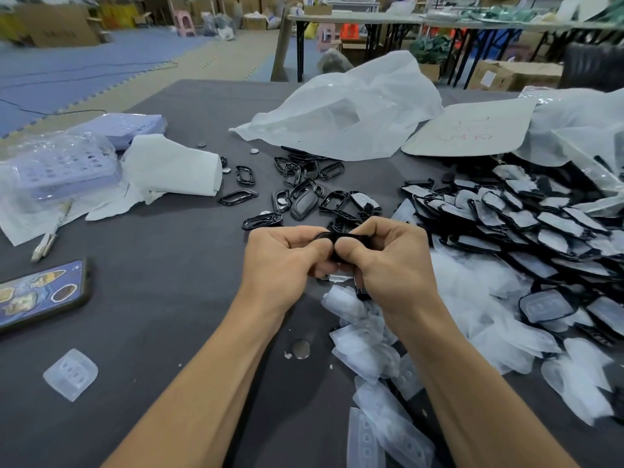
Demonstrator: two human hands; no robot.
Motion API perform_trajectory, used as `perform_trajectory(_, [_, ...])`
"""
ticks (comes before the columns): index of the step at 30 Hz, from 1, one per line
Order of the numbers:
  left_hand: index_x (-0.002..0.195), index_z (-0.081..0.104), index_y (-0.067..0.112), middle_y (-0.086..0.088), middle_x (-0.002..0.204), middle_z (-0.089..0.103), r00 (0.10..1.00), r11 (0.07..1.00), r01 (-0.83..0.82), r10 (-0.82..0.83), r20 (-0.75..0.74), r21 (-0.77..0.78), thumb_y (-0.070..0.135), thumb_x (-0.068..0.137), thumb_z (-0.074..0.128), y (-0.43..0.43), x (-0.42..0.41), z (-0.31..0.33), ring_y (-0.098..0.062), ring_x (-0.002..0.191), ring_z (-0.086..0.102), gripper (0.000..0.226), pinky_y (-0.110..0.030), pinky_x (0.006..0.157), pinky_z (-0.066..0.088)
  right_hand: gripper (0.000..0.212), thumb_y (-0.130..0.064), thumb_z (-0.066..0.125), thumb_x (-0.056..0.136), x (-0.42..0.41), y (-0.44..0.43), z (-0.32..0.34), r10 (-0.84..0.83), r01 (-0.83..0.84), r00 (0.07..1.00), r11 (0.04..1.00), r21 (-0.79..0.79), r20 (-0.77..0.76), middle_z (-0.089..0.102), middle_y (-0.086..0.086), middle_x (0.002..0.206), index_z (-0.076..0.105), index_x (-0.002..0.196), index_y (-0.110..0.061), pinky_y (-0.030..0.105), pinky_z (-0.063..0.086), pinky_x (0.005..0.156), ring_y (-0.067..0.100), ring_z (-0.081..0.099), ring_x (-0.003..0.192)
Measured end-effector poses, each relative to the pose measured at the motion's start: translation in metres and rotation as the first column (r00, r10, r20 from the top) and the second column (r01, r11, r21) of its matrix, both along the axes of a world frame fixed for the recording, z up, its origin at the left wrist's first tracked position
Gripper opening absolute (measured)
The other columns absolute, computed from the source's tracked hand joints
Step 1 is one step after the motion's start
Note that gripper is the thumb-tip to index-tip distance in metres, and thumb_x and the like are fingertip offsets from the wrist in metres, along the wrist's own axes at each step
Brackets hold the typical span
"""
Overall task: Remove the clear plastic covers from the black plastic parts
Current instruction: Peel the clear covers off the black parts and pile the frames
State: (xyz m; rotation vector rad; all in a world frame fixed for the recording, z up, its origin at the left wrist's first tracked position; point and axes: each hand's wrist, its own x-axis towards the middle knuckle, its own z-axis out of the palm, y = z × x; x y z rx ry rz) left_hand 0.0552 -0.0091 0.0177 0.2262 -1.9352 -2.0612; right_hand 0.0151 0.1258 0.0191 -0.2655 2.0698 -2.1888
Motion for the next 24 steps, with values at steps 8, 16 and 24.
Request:
perform_trajectory(8, [0.073,0.083,0.032,-0.004,0.063,0.075,0.986,0.973,-0.165,0.158,-0.054,-0.162,0.005,0.09,0.069,0.0056,0.0041,-0.0005,-0.017,0.056,0.071,0.034,-0.027,0.056,0.057,0.009,-0.021,0.079,0.085,0.0029,-0.0049,-0.0049,-0.084,0.118,0.982,0.972,0.204,-0.166,0.076,0.007,0.071,0.074,0.078,-0.018,0.051,0.063,0.072,0.031,0.076,0.071])
perform_trajectory(16, [0.074,0.08,0.042,0.004,0.067,0.077,0.976,0.967,-0.217,0.216,-0.028,-0.135,0.022,0.08,0.073,0.0058,0.0055,-0.0016,-0.013,0.062,0.074,0.021,-0.029,0.067,0.061,0.017,-0.004,0.072,0.088,0.0036,-0.0003,0.0009,-0.015,0.019,0.999,0.996,0.09,-0.042,0.069,0.027,0.069,0.069,0.071,-0.004,0.024,0.042,0.042,0.021,0.055,0.046])
perform_trajectory(24, [0.071,0.083,0.03,-0.006,0.071,0.078,0.982,0.982,-0.188,0.188,-0.015,-0.008,-0.003,0.082,0.078,0.0006,-0.0015,-0.0025,-0.016,0.061,0.074,0.036,-0.026,0.063,0.061,0.016,-0.012,0.072,0.086,0.0016,-0.0029,-0.0013,-0.045,0.06,0.994,0.986,0.156,-0.1,0.068,0.012,0.057,0.073,0.07,-0.016,0.025,0.04,0.043,0.019,0.055,0.042])
